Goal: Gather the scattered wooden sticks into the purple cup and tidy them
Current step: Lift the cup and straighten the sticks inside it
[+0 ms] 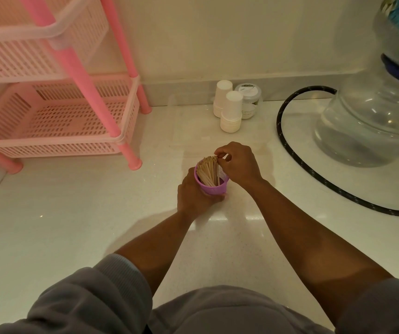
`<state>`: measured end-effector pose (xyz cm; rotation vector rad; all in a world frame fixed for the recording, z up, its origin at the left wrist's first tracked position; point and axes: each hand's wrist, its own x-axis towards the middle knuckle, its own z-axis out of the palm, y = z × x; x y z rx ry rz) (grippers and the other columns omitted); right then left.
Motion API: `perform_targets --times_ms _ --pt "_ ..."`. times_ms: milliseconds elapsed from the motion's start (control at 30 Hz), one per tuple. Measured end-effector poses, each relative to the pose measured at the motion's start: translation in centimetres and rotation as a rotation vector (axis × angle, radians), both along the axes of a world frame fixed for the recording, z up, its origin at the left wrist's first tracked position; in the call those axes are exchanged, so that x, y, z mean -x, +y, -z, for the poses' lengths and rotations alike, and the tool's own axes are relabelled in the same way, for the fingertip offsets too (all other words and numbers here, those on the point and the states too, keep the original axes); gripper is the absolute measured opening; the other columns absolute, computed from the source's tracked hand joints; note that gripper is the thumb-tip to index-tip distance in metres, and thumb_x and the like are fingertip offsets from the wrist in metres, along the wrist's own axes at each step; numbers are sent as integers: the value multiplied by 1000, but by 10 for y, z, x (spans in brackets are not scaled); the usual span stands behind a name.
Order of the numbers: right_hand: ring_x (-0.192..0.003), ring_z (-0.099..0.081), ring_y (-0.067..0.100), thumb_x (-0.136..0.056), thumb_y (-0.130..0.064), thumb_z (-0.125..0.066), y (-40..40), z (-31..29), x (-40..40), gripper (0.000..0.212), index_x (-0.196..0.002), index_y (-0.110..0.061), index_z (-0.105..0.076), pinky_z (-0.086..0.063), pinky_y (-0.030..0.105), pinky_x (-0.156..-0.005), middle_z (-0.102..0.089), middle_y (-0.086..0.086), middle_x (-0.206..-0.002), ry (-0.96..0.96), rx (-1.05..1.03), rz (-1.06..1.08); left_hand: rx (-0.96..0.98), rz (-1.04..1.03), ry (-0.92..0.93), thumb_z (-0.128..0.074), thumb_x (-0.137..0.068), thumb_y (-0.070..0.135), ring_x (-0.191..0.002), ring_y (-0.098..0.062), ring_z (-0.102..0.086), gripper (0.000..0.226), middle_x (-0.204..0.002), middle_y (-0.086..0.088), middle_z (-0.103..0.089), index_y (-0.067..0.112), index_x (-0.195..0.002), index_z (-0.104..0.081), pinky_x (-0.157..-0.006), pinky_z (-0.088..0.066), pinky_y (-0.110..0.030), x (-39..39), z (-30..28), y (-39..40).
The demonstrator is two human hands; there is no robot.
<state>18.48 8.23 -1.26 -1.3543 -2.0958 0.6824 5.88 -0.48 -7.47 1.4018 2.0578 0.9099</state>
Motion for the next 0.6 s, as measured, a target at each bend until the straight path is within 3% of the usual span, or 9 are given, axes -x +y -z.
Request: perform_targets --times_ms 200,333,500,600 --pt "-83 -48 7 -85 -13 -65 -6 -3 0 26 -109 -19 -70 -39 21 -74 -71 -6 -98 -14 -56 -26 -11 -3 -2 -89 -50 59 -107 -16 -62 104 -125 2 -61 21 -136 -46 -89 -54 -27 0 0 -3" --pt "-73 -59 10 -84 -8 -64 -10 -8 6 20 -101 -12 -74 -55 30 -76 -73 3 -95 26 -56 -35 -2 -10 -2 -90 -49 59 -106 -15 -62 103 -124 4 -61 23 -135 -45 -87 -53 -26 0 -1 -4" --pt "-85 -66 21 -87 -12 -57 -20 -15 16 20 -98 -8 -74 -54 38 -81 -74 8 -93 -26 -22 -30 20 -11 18 -90 -52 56 -108 -17 -62 99 -124 3 -62 23 -134 -46 -91 -55 -31 -2 -4 -4" --pt "-78 -63 22 -84 -25 -61 -23 -15 19 22 -89 -7 -71 -54 39 -75 -71 7 -83 -74 64 -51 43 -14 20 -91 -51 54 -110 -17 -61 99 -125 3 -61 23 -134 -46 -92 -51 -29 -2 -5 -3"
